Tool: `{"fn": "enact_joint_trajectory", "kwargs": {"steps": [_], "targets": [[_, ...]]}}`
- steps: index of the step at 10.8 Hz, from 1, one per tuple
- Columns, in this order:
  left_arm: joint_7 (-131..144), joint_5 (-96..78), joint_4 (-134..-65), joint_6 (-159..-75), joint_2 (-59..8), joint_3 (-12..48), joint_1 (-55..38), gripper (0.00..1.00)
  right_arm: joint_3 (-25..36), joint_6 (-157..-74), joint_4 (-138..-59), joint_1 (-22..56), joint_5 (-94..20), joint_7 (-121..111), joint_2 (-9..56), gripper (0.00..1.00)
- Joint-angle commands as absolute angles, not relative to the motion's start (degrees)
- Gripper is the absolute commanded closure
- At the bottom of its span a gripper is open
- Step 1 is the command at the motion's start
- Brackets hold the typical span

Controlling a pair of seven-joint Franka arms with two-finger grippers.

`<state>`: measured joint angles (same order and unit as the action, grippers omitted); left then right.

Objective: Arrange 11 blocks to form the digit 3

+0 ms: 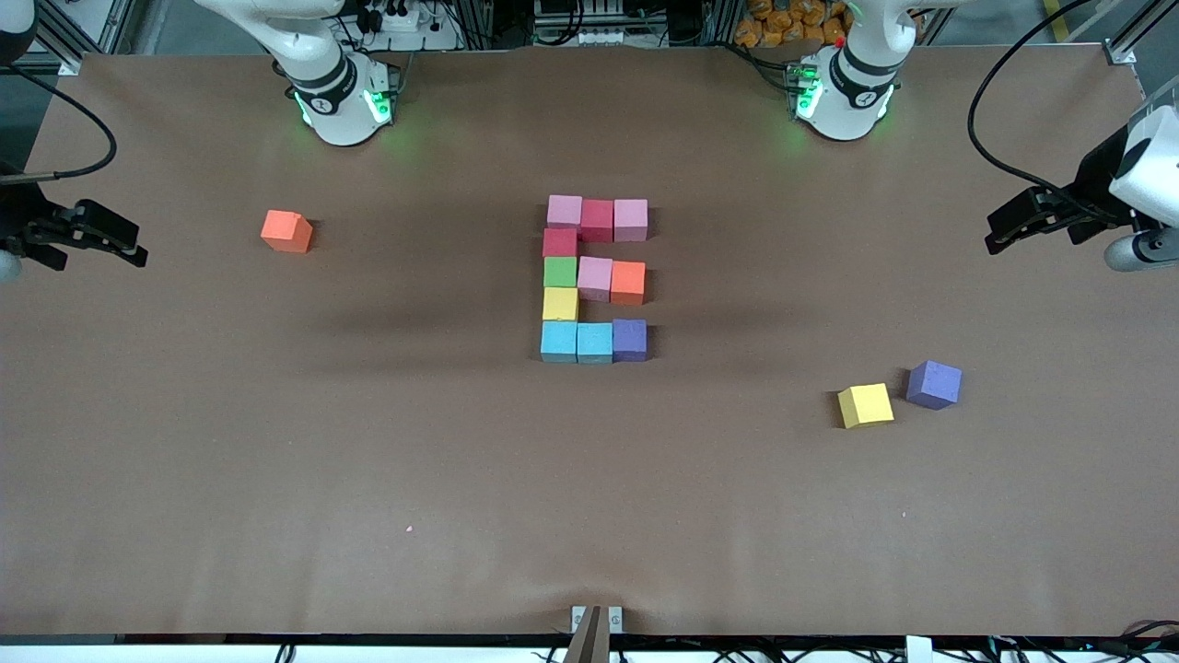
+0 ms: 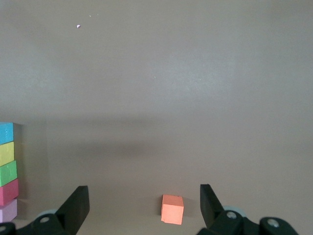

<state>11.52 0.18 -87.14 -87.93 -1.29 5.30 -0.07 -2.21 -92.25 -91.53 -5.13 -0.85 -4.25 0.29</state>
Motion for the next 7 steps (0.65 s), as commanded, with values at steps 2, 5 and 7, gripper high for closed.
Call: {"fn": "enact_joint_trajectory", "kwargs": {"steps": [2, 5, 7], "targets": [[4.86, 0.08, -87.98, -88.24, -0.53, 4.39, -0.18, 0.00, -2.55, -92.81, -91.76, -5.63, -0.44, -3.60, 0.09, 0.00], [5.71, 0.17, -87.80, -88.24, -0.53, 4.74, -0.18, 0.00, -2.55, -92.81, -91.84, -5.63, -0.44, -3.60, 0.09, 0.00], [5.71, 0.18, -87.80, -88.24, -0.44, 4.83, -0.26, 0.00, -2.55, -92.72, -91.85, -5.54, -0.44, -3.60, 0.09, 0.00]]}}
